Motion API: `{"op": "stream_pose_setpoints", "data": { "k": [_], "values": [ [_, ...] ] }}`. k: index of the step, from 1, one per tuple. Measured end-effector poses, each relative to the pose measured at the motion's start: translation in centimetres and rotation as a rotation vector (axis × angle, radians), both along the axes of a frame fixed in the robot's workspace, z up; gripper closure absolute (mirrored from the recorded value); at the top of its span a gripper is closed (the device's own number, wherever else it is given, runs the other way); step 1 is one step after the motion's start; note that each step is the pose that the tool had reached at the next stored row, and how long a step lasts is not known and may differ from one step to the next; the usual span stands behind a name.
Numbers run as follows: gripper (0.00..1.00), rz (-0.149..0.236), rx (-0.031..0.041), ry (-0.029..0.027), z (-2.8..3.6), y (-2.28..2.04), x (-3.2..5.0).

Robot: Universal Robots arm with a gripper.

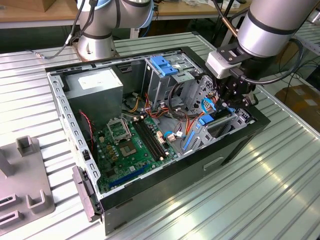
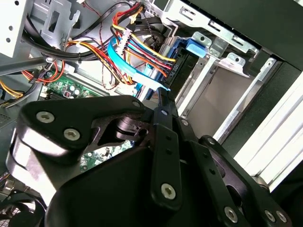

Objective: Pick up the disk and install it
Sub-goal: 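Insert the second disk wire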

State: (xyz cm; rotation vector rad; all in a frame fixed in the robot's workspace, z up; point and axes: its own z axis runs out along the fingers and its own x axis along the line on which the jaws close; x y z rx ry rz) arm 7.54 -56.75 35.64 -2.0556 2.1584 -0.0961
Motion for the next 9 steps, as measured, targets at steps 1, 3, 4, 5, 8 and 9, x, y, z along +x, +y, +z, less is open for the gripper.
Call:
{"op": "stream_pose_setpoints", "data": {
  "k": [1, 3, 4, 5, 8, 9],
  "values": [
    [0.9, 0.0, 0.0001, 0.0, 0.0, 0.0, 0.0],
    [0.9, 0.0, 0.0, 0.0, 0.0, 0.0, 0.0],
    [0.9, 0.0, 0.0, 0.0, 0.0, 0.0, 0.0],
    [0.9, 0.0, 0.0001, 0.0, 0.0, 0.0, 0.0],
    [0.9, 0.001, 0.0, 0.0, 0.0, 0.0, 0.0],
    [0.9, 0.001, 0.0, 0.0, 0.0, 0.0, 0.0]
  ]
}}
